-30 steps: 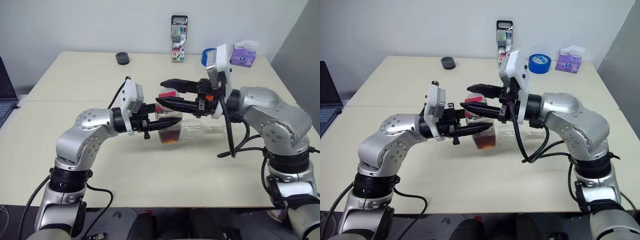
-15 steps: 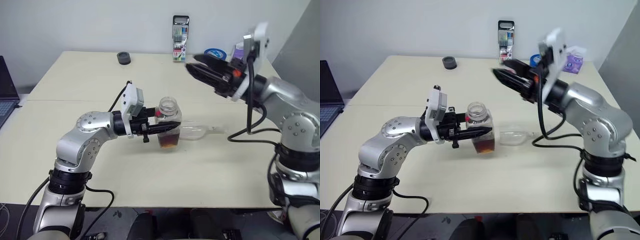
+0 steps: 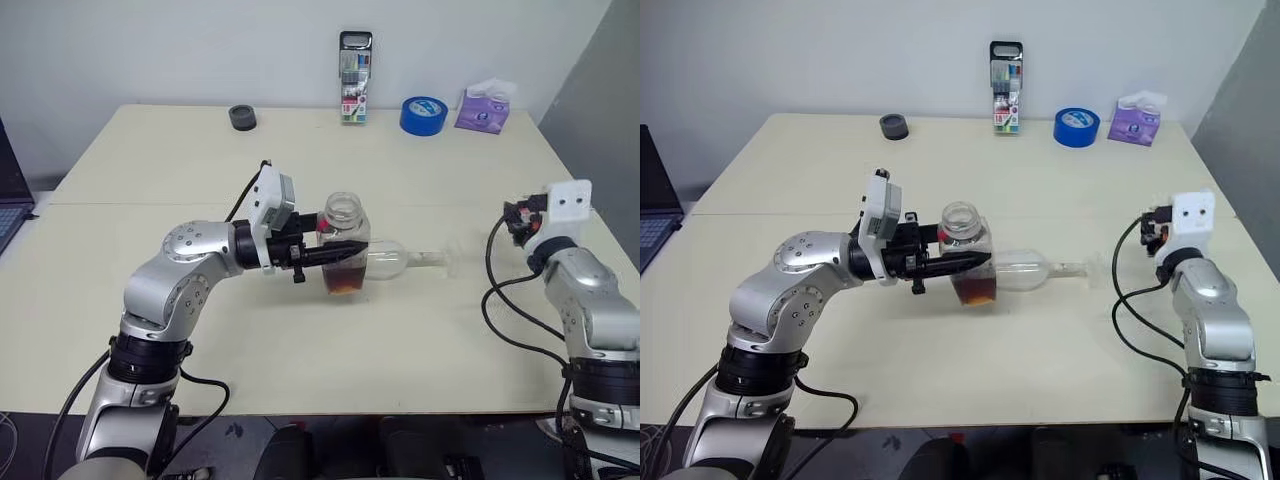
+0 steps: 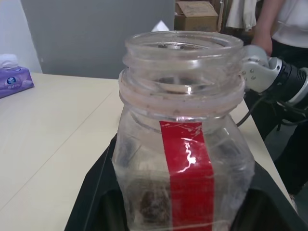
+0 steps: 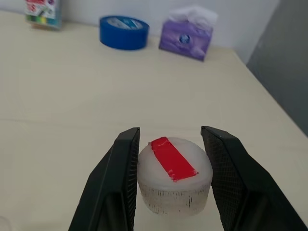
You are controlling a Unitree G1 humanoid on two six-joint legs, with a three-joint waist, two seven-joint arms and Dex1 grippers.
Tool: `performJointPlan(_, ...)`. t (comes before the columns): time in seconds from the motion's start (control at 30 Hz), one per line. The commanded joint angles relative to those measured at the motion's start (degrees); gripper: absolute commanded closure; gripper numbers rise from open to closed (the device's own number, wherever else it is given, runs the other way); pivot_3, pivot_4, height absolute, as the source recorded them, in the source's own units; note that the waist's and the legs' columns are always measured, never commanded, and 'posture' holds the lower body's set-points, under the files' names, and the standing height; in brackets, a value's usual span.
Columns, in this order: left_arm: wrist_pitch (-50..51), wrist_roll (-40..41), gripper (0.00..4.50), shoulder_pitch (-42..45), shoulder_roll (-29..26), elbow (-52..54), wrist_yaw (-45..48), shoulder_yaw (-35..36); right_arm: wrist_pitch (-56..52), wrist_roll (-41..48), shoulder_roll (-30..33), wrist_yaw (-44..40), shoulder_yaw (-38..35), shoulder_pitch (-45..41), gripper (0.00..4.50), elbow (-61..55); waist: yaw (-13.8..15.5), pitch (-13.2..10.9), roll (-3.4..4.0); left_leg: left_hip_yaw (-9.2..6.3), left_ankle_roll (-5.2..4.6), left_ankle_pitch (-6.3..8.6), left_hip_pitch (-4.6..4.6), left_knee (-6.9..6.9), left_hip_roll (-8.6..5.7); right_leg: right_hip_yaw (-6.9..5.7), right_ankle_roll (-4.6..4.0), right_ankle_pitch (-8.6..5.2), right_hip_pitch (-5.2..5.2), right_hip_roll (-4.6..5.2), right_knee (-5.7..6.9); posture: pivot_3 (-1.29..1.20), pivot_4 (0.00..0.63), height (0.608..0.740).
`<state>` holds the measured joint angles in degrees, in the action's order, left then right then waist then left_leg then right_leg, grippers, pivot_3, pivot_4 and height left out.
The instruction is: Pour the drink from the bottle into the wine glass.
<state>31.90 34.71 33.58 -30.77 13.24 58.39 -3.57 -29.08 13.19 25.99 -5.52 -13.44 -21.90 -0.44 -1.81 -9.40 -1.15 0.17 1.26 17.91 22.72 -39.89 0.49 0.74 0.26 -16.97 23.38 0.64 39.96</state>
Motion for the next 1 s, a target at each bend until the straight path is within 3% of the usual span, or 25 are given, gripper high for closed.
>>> performJointPlan(0.03, -1.6, 0.1, 2.68, 1.4, 0.7, 0.9, 0.6, 0.2, 2.5, -0.7, -2.8, 1.7, -1.2, 1.1, 2.73, 2.9, 0.0, 0.0, 0.0, -0.01, 0.0, 0.0, 0.01, 0.0, 0.0, 0.0, 0.0, 0.0, 0.0, 0.0, 0.0, 0.0, 0.15, 0.74)
performJointPlan(0.33, -0.9, 0.5, 2.68, 1.2, 0.0, 1.6, 0.4, 0.7, 6.4, -4.3, -5.9, 4.9, -1.3, 4.0, 2.73, 9.6, 0.1, 0.0, 0.02, -0.01, 0.0, 0.0, -0.01, -0.01, -0.01, 0.02, 0.0, 0.0, -0.02, 0.0, 0.01, 0.0, 0.15, 0.74)
performJointPlan(0.6, -1.0, 0.6, 2.68, 1.0, -0.2, 1.6, 0.1, 0.7, 5.9, -4.3, -6.0, 4.4, -1.0, 2.8, 0.11, 9.5, 0.0, 0.0, 0.01, -0.01, 0.0, 0.0, -0.04, -0.02, 0.0, 0.04, 0.0, 0.0, -0.04, -0.02, 0.01, 0.0, 0.15, 0.74)
performJointPlan(0.87, -1.1, 0.4, 2.68, 0.8, -0.1, 1.7, -0.7, 1.2, 2.8, -4.0, -5.1, 4.2, -1.0, 0.5, 0.02, -1.7, -0.1, 0.0, 0.05, 0.02, 0.0, 0.0, -0.04, -0.01, 0.04, 0.1, 0.0, 0.0, -0.03, -0.08, 0.03, 0.0, 0.15, 0.74)
performJointPlan(1.0, 0.6, 2.1, 2.68, 2.1, 0.4, 1.9, -3.4, 3.3, -2.0, 0.4, -4.2, 3.7, -3.7, -7.3, 0.02, -9.5, -0.1, 0.0, 0.1, 0.04, -0.01, 0.01, -0.06, -0.02, 0.04, 0.13, 0.0, 0.0, -0.01, -0.08, 0.05, 0.0, 0.15, 0.74)
